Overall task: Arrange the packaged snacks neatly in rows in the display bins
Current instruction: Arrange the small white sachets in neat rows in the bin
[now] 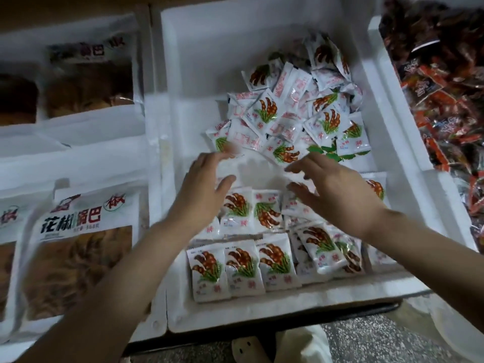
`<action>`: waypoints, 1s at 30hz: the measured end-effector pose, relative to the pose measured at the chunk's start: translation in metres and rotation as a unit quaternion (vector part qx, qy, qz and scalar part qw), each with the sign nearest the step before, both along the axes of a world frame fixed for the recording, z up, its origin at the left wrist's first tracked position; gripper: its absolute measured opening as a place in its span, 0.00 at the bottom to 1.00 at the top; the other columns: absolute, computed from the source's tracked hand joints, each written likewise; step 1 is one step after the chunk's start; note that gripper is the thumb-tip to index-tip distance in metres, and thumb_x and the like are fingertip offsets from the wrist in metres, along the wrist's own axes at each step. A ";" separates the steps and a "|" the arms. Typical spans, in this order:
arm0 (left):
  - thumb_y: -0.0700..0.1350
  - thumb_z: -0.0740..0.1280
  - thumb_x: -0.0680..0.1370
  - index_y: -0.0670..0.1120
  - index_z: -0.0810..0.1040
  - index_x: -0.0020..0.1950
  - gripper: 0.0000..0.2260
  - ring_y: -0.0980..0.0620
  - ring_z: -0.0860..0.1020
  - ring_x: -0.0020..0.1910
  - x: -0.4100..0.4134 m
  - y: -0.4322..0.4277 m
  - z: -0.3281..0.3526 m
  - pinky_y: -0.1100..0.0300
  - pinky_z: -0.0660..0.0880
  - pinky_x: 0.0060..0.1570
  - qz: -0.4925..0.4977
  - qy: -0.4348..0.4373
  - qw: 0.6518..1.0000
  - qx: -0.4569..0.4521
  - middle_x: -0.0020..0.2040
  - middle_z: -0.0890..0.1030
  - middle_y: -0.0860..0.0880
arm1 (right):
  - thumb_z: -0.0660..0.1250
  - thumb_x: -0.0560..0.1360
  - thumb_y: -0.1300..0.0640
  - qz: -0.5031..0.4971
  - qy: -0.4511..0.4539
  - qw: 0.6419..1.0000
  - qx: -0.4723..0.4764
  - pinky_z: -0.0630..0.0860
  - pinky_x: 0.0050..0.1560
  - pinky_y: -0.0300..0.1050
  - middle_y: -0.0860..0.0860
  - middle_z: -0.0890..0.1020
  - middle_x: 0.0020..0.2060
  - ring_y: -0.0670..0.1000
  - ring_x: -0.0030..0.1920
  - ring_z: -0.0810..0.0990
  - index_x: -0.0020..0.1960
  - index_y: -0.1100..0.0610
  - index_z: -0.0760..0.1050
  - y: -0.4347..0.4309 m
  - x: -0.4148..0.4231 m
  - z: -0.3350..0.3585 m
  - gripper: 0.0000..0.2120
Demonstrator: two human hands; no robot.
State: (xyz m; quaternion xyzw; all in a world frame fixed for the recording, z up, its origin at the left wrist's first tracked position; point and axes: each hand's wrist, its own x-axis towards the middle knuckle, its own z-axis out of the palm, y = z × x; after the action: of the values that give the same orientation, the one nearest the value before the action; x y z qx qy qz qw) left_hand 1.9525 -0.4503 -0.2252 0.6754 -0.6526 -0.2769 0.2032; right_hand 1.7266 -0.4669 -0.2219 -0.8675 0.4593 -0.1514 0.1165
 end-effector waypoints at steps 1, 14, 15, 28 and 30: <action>0.44 0.64 0.79 0.47 0.67 0.69 0.19 0.49 0.71 0.64 0.005 -0.012 -0.003 0.59 0.66 0.62 0.022 0.000 1.000 -0.004 0.66 0.69 0.46 | 0.70 0.73 0.58 -0.020 -0.015 1.000 0.000 0.76 0.43 0.48 0.57 0.78 0.50 0.58 0.47 0.79 0.58 0.61 0.75 -0.012 0.009 -0.002 0.15; 0.46 0.74 0.72 0.38 0.74 0.61 0.21 0.53 0.75 0.46 0.004 -0.093 -0.026 0.75 0.69 0.33 0.232 0.092 0.966 0.063 0.54 0.78 0.46 | 0.65 0.76 0.50 -0.170 0.095 0.978 0.071 0.63 0.62 0.50 0.57 0.71 0.65 0.61 0.63 0.66 0.72 0.56 0.59 -0.105 0.041 -0.025 0.28; 0.45 0.74 0.72 0.39 0.76 0.58 0.18 0.54 0.75 0.43 0.005 -0.093 -0.027 0.75 0.69 0.30 0.223 0.099 0.968 0.061 0.52 0.80 0.46 | 0.64 0.77 0.51 -0.167 0.096 0.979 0.069 0.63 0.61 0.50 0.57 0.71 0.65 0.61 0.63 0.66 0.72 0.58 0.59 -0.106 0.040 -0.023 0.28; 0.36 0.71 0.73 0.43 0.72 0.49 0.10 0.68 0.77 0.34 -0.005 -0.056 -0.003 0.74 0.71 0.33 0.242 0.206 0.936 -0.154 0.41 0.77 0.53 | 0.62 0.78 0.54 -0.178 -0.229 0.949 0.120 0.73 0.51 0.41 0.53 0.74 0.56 0.47 0.51 0.75 0.64 0.59 0.62 -0.075 0.017 -0.010 0.19; 0.38 0.70 0.75 0.46 0.74 0.49 0.08 0.72 0.75 0.39 -0.005 -0.049 0.008 0.78 0.69 0.37 0.242 0.164 0.936 -0.195 0.46 0.77 0.53 | 0.60 0.79 0.52 -0.220 -0.325 0.887 0.242 0.73 0.47 0.34 0.49 0.77 0.51 0.41 0.46 0.77 0.61 0.56 0.65 -0.066 0.018 0.004 0.13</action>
State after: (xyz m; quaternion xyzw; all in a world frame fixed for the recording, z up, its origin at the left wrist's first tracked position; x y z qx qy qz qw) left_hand 1.9470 -0.4995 -0.2172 0.7054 -0.4682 -0.1938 0.4957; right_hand 1.7441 -0.5329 -0.2179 -0.5914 0.5971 -0.3311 0.4290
